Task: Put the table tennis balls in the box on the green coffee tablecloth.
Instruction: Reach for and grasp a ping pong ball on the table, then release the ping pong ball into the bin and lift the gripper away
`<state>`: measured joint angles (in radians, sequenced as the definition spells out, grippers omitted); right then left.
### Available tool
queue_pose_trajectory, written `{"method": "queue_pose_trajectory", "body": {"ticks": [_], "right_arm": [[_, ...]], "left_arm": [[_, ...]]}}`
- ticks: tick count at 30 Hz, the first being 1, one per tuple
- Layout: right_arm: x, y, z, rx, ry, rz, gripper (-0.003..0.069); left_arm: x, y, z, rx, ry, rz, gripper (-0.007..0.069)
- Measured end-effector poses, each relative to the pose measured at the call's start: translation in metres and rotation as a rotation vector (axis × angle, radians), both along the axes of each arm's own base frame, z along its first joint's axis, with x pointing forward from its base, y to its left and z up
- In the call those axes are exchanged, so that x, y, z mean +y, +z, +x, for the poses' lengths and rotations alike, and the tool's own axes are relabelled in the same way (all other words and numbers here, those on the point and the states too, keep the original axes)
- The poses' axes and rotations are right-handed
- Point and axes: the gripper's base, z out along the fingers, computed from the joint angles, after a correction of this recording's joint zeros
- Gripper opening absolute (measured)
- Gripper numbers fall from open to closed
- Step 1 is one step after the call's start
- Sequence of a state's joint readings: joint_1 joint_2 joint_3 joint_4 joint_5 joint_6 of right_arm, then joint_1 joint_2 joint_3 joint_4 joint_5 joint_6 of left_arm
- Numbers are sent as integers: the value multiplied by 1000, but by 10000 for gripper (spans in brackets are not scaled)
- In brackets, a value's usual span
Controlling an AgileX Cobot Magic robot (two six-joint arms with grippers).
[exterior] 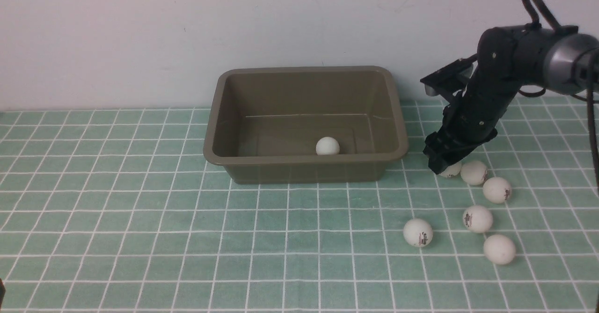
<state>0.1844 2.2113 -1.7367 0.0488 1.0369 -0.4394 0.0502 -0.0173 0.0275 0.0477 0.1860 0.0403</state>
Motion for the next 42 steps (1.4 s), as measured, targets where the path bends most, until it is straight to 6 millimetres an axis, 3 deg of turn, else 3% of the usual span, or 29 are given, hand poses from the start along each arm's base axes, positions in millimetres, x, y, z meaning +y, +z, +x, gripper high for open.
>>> {"method": "queue_pose_trajectory", "body": {"ticks": [6,11,13,16,19,23,27,31,42], "right_arm": [[0,-8,3,-3,-13,2,363],[-5,-3,4,-5,-1,-66,363],[-7,10,9,-18,-18,-88,363],[-4,45,21,-83,-64,-59,363],[9,88,29,-158,-95,98,363],[50,119,27,-231,-18,310,363],[78,118,23,-246,25,356,363],[110,91,22,-218,76,335,363],[139,53,21,-182,127,272,394]], "left_arm": [[0,0,0,0,0,0,-8],[0,0,0,0,0,0,-8],[0,0,0,0,0,0,-8],[0,0,0,0,0,0,-8],[0,0,0,0,0,0,-8],[0,0,0,0,0,0,-8],[0,0,0,0,0,0,-8],[0,0,0,0,0,0,-8],[0,0,0,0,0,0,-8]]}}
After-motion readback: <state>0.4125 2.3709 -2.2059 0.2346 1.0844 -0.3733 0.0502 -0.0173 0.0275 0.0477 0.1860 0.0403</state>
